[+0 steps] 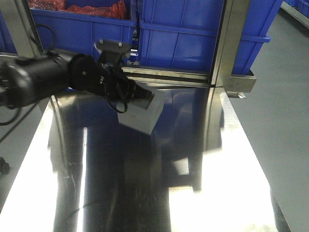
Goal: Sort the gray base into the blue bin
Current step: 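Lift the gray block with the left gripper and raise it up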
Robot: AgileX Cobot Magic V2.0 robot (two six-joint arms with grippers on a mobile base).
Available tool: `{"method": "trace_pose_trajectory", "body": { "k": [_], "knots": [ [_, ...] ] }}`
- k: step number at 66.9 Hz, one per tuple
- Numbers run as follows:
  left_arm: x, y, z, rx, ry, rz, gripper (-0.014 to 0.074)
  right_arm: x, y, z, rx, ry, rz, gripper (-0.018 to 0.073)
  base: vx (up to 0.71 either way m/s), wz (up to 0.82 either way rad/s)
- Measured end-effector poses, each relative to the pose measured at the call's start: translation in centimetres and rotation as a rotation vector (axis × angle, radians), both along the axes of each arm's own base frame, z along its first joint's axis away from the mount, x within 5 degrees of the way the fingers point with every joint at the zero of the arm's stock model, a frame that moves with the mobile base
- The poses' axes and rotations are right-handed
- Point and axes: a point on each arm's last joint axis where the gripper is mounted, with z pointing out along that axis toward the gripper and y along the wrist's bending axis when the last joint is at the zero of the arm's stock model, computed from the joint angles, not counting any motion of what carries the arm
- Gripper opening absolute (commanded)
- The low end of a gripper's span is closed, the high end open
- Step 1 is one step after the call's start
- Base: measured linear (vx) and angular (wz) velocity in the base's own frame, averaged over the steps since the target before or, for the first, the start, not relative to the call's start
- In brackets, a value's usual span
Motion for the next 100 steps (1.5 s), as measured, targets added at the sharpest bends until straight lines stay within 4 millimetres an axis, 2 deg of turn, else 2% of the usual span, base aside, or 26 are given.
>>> {"method": "trace_pose_trajectory", "body": {
  "k": [10, 18, 45, 64, 74, 83, 100],
  "knots": [
    [-3.6, 1.5, 3.8, -0.046, -0.164, -0.009, 0.0000, 0.0, 0.0, 0.0, 0.000, 0.000, 0.000, -0.0005, 0.00, 0.00],
    [-6.8, 3.2, 4.9, -0.079, -0.245, -0.006, 0.0000, 0.0, 0.0, 0.0, 0.000, 0.000, 0.000, -0.0005, 0.00, 0.00],
    [-18.7, 9.2, 5.1, -0.191, -0.482, 0.006, 0.0001, 0.0, 0.0, 0.0, 0.000, 0.000, 0.000, -0.0005, 0.00, 0.00],
    [-25.8, 12.7, 3.9, -0.272, -0.647, 0.013, 0.0001, 0.0, 0.0, 0.0, 0.000, 0.000, 0.000, -0.0005, 0.00, 0.00],
    [-28.4, 14.0, 3.5, -0.321, -0.745, 0.016, 0.0001, 0.0, 0.0, 0.0, 0.000, 0.000, 0.000, -0.0005, 0.00, 0.00],
    [-29.7, 14.7, 3.3, -0.344, -0.792, 0.017, 0.0002, 0.0, 0.0, 0.0, 0.000, 0.000, 0.000, -0.0005, 0.00, 0.00],
    [-30.0, 14.8, 3.3, -0.349, -0.801, 0.017, 0.0002, 0.0, 0.0, 0.0, 0.000, 0.000, 0.000, -0.0005, 0.00, 0.00]
  ]
}}
